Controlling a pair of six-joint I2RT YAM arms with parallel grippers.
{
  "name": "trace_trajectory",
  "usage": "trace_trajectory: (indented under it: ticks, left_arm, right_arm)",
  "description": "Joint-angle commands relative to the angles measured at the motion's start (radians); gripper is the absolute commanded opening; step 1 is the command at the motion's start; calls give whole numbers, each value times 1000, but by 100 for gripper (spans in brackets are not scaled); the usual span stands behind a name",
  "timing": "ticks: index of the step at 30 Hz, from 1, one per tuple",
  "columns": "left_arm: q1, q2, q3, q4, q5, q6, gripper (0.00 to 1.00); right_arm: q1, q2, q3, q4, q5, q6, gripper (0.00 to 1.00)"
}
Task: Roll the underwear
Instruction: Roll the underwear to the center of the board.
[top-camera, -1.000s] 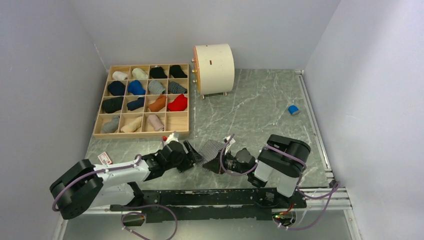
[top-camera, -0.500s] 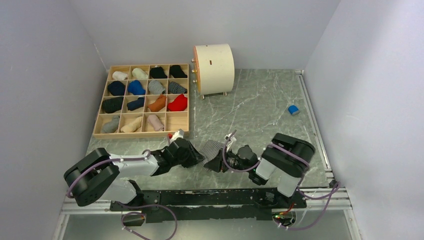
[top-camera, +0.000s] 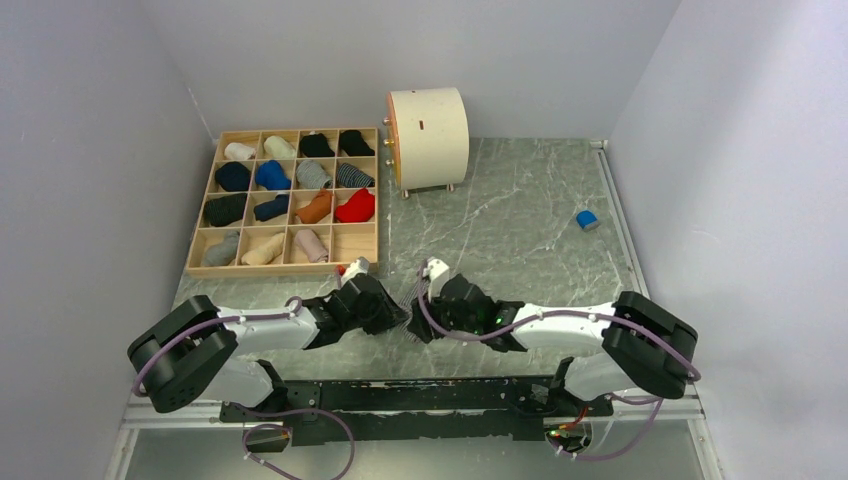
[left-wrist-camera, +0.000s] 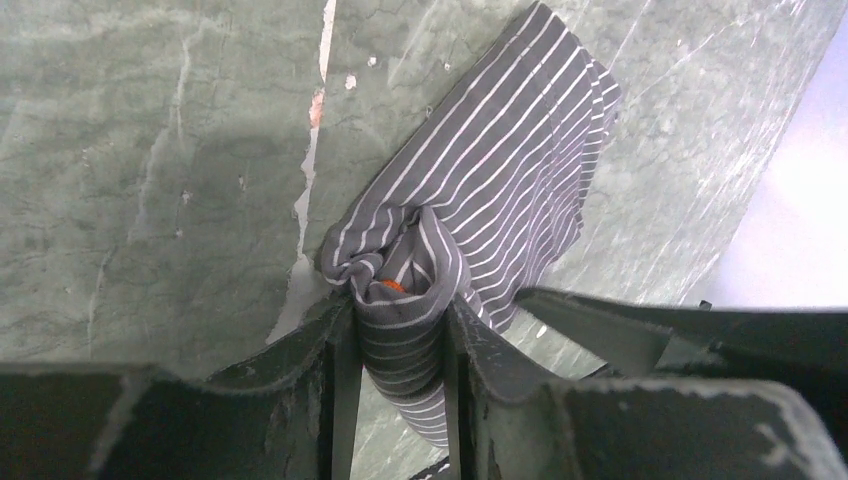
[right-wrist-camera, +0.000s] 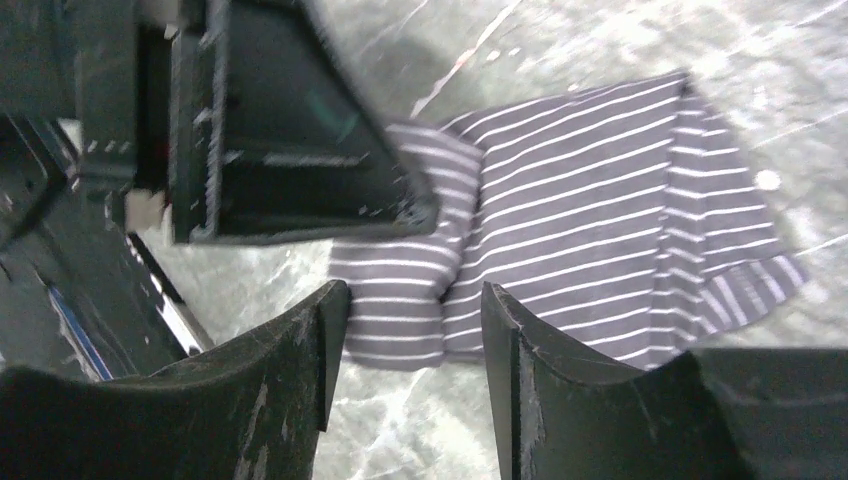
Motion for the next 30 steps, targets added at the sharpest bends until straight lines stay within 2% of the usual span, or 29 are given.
trace_trajectory:
  ticks: [1, 6, 11, 14, 15, 17, 19, 22, 24, 27, 30]
  left_arm:
    - [-2, -10, 5, -93, -36, 18, 35]
    - [-3, -13, 13, -107, -40, 21, 36]
    - [-3, -22, 18, -125, -42, 20, 35]
    - [-2, -40, 9, -128, -46, 16, 36]
    - [-1, -45, 11, -132, -48, 18, 36]
    - [-2, -52, 17, -141, -56, 22, 37]
    - [-3, -59, 16, -142, -54, 25, 40]
    - [-1, -69, 17, -174, -58, 24, 48]
    - [-1, -81, 20, -193, -64, 20, 57]
    - [0, -113, 5, -175, -73, 17, 68]
    - [-1, -144, -19, -100, -77, 25, 73]
  right_arm:
    - [132, -25, 57, -158, 230, -89, 54]
    - [210, 16, 105, -162, 311, -76, 54]
    - [236, 67, 180, -218, 347, -95, 55]
    - [244, 111, 185, -183, 316, -132, 54]
    - [243, 133, 184, -169, 301, -138, 50]
    - [243, 168, 196, -183, 290, -123, 31]
    - [241, 177, 185, -172, 265, -108, 23]
    - [200, 158, 121, -93, 168, -55, 13]
    - [127, 124, 47, 39, 9, 16, 8]
    - [-4, 94, -65, 231, -205, 125, 7]
    - [-100, 133, -99, 348, -368, 189, 7]
